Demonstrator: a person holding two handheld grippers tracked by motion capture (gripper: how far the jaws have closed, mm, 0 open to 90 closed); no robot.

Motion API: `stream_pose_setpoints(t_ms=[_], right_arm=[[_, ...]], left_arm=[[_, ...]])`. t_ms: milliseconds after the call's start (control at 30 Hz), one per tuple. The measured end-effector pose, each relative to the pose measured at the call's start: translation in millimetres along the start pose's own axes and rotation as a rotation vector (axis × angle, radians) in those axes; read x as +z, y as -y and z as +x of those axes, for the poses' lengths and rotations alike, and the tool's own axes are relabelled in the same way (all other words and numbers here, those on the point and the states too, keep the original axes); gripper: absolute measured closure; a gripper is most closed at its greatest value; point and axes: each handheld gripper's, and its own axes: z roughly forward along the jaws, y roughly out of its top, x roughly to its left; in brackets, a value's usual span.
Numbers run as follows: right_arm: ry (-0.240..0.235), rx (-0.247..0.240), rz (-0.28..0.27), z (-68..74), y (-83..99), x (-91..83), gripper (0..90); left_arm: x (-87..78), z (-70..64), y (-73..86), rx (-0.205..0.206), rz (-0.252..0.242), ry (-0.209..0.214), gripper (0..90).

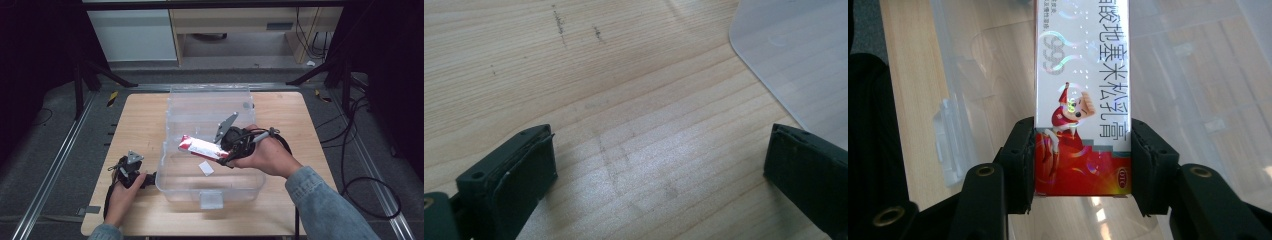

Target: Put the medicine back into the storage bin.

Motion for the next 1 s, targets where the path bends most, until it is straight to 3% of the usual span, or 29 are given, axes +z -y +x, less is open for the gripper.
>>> stream_pose_setpoints(t_ms=[167, 467, 1000], right_arm=[[-0.026, -0.019, 0.012, -1.3, -3.1, 14.2, 51.5], [-0.087, -0.084, 0.05, 9.4, -10.9, 36.4, 51.5], [-0.141, -0.149, 0.094, 15.4, -21.4, 65.6, 51.5]], left_arm=[[0.0, 0.0, 0.0, 0.0, 0.0, 0.0, 0.0], [0.0, 0.0, 0.0, 0.0, 0.0, 0.0, 0.0], [0.0, 0.0, 0.0, 0.0, 0.0, 0.0, 0.0]])
